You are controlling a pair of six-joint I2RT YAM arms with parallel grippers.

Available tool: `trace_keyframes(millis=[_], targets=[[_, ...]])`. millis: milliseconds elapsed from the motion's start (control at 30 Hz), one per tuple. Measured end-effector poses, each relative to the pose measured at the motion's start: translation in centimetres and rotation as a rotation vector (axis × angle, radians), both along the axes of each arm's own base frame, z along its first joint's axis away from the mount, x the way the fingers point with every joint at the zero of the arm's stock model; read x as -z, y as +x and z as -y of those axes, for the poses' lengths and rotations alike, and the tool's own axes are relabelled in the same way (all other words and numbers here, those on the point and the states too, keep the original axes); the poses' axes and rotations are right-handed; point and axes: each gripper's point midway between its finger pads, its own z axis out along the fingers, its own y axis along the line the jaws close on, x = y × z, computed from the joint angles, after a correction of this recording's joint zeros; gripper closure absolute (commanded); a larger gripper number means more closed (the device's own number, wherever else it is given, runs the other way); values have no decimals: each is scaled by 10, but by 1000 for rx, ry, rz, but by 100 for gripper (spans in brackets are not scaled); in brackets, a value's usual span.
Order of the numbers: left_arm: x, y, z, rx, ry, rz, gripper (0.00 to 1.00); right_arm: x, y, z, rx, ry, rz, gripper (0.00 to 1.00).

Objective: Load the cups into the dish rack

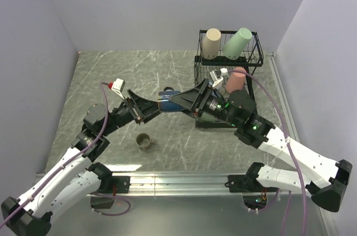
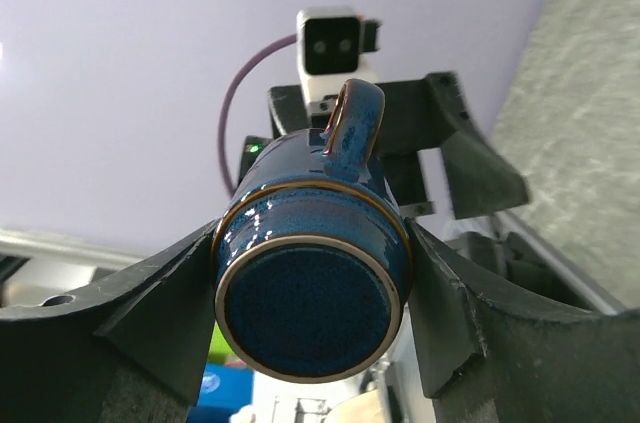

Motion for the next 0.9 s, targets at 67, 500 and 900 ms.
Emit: trace_keyframes(millis=[67, 500, 900], targets=[[9, 0, -3, -15, 24, -13, 13, 6, 3, 6, 24, -44, -3, 100], [115, 12, -48, -225, 394, -245, 18, 38, 64, 154, 505, -424, -53, 100], [180, 15, -74, -236, 792, -427, 26, 144, 122, 233, 693, -953, -344, 100]])
